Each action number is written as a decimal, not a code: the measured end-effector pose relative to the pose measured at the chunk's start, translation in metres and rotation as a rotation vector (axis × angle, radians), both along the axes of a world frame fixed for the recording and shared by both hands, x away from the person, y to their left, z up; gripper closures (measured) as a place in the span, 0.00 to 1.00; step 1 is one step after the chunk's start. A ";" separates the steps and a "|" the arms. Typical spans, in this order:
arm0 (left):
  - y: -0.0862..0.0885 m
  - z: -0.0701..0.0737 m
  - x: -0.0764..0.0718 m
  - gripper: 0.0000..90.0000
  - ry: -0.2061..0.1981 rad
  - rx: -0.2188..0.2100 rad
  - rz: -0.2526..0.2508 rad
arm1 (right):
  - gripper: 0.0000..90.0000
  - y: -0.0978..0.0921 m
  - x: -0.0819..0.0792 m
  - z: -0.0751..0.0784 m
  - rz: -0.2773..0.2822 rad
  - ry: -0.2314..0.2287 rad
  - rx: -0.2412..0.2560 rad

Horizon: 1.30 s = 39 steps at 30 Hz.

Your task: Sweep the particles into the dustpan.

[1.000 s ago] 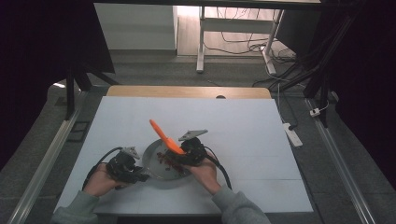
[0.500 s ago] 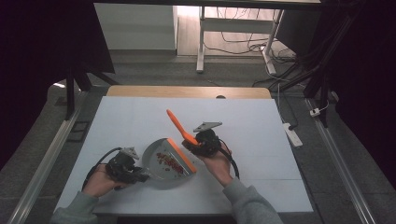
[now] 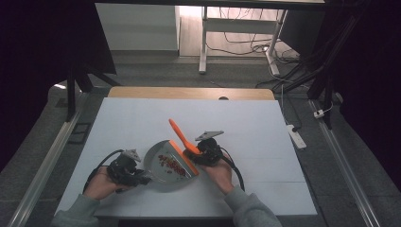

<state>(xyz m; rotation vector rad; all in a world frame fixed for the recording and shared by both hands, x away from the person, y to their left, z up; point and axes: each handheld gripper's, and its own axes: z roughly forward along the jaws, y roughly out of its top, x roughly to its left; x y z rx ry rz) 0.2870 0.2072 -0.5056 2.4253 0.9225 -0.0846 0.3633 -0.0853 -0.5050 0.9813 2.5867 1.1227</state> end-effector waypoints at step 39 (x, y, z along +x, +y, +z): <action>0.001 -0.010 -0.004 0.69 -0.026 -0.011 0.028 | 0.79 -0.035 0.009 0.025 0.004 -0.069 0.114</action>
